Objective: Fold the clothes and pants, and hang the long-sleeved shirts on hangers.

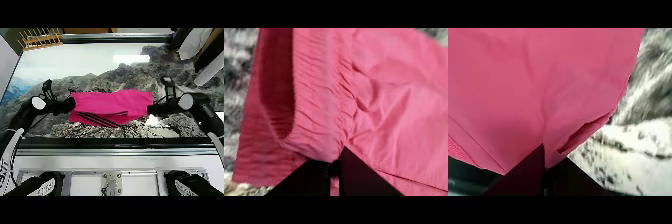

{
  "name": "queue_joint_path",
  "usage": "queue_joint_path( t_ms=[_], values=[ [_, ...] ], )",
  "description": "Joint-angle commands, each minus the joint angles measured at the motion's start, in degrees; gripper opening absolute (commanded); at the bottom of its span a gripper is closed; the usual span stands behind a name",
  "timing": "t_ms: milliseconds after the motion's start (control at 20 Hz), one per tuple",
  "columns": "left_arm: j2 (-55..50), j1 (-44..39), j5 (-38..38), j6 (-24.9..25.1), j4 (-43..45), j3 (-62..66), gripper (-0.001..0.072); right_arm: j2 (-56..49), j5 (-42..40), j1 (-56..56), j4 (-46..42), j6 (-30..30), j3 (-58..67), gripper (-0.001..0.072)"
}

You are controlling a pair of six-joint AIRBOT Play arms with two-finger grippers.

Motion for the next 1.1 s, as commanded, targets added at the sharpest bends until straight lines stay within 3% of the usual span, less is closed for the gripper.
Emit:
queue_joint_path(
  t_ms=[0,400,450,500,550,600,800,950,1000,1050],
  values=[
    [2.32,-0.52,0.81,0.26,0.61,-7.13,0.0011,0.98,0.33,2.49,0.28,0.04,-8.9,0.0005],
    [4.48,-0.48,1.11,0.26,0.55,-13.73,0.0014,-0.76,-3.63,3.17,1.88,1.09,-11.63,0.0018],
    [4.5,-0.48,1.18,0.26,0.52,-14.05,0.022,-1.14,-4.28,3.17,3.52,1.07,-11.63,0.0049],
    [4.5,-0.48,1.14,0.24,0.44,-13.97,0.0482,-1.27,-5.11,3.17,5.55,1.05,-11.63,0.0299],
    [4.59,-0.48,0.52,0.24,0.44,-13.25,0.0554,-1.16,-5.75,3.15,7.69,0.83,-11.58,0.056],
    [5.25,-0.17,-0.76,0.22,0.55,-12.0,0.0554,-0.83,-6.03,2.97,9.4,0.66,-11.17,0.0642],
    [14.27,2.45,-5.95,0.09,0.52,-4.83,0.0554,3.91,-0.39,-6.03,12.59,-1.6,-3.89,0.0642],
    [21.29,2.73,-7.06,0.0,0.17,-3.74,0.0552,4.94,3.45,-18.62,13.22,-6.86,-3.1,0.065],
    [23.02,2.23,-7.06,-0.52,0.24,-3.74,0.0477,4.0,4.59,-22.25,14.08,-8.98,-3.48,0.0663],
    [24.28,1.49,-7.04,-0.63,0.22,-3.74,0.0272,2.51,5.05,-25.79,15.74,-11.47,-4.24,0.0663]
  ],
)
